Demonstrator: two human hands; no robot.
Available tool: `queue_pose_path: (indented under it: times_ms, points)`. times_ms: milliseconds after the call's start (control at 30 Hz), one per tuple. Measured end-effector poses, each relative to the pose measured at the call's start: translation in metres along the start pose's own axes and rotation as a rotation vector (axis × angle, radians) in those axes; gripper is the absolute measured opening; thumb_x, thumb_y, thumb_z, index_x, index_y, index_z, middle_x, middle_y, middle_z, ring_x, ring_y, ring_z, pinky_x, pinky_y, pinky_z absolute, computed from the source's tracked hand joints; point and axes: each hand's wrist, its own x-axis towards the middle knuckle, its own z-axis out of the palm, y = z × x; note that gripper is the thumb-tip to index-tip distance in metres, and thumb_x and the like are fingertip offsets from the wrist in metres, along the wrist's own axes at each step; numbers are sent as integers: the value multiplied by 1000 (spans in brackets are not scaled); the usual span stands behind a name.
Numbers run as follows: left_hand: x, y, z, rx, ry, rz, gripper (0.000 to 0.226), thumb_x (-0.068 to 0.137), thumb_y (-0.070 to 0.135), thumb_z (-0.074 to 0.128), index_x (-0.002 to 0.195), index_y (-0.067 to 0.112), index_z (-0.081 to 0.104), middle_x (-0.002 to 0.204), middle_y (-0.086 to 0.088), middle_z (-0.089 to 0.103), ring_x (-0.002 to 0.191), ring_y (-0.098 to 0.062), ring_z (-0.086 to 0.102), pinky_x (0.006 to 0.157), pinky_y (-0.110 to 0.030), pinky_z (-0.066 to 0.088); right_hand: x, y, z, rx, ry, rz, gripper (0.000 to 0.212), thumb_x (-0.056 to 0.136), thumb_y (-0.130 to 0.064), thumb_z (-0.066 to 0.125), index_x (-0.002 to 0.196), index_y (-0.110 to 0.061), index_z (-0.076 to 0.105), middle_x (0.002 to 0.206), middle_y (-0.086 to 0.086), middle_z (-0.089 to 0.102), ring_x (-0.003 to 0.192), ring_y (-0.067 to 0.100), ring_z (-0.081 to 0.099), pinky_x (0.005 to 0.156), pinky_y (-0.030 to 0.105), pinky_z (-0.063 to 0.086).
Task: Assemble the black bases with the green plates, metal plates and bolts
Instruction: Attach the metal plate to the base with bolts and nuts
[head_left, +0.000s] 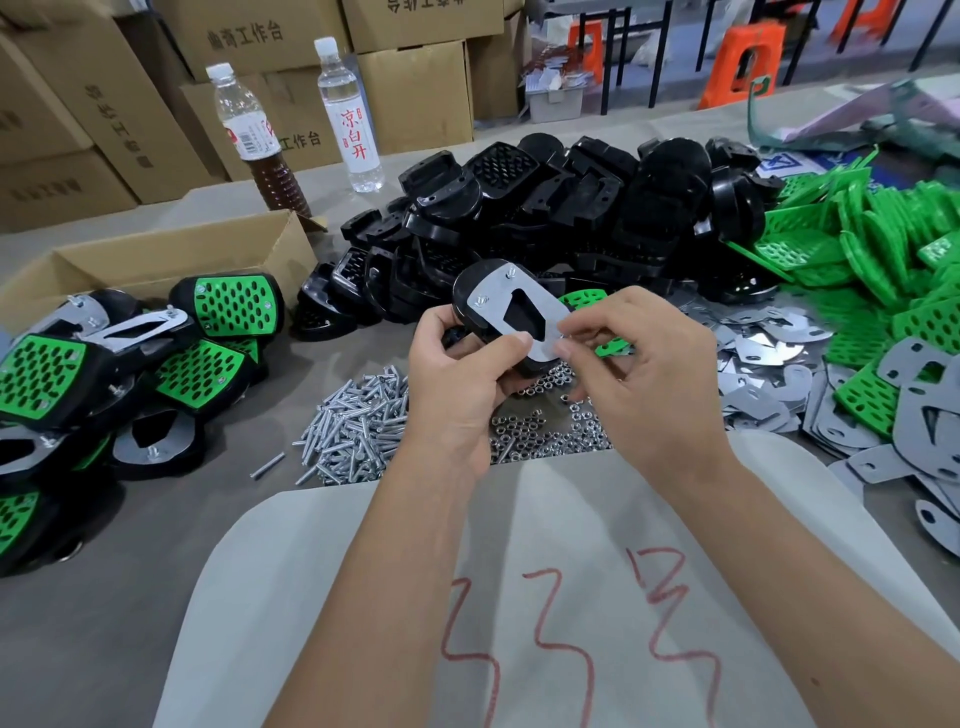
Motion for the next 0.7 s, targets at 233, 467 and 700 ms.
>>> queue_pose_path:
  times_ms: [233, 467, 700]
  points:
    - [1, -2, -2, 64, -4, 25, 36, 87, -12, 70, 109, 11, 53, 92, -14, 73, 73, -24, 72, 61, -29, 58, 2, 5, -2, 74, -64, 28, 11, 91, 5, 76, 97, -2, 81, 95, 9, 63, 66, 9, 64, 55, 14, 54]
    - [2, -4, -4, 121, -40, 31, 36, 86, -10, 72, 109, 11, 55, 92, -15, 73, 78, -30, 70, 72, -44, 60, 5, 8, -8, 96, -74, 64, 7, 83, -7, 87, 85, -5, 81, 86, 1, 64, 70, 24, 65, 58, 46, 59]
    - [0, -4, -2, 106, -93, 45, 37, 85, -8, 73, 111, 10, 55, 98, -20, 75, 80, -31, 72, 71, -41, 62, 3, 5, -8, 221, -5, 144, 17, 79, -12, 91, 84, -14, 75, 83, 2, 64, 76, 29, 61, 55, 52, 57]
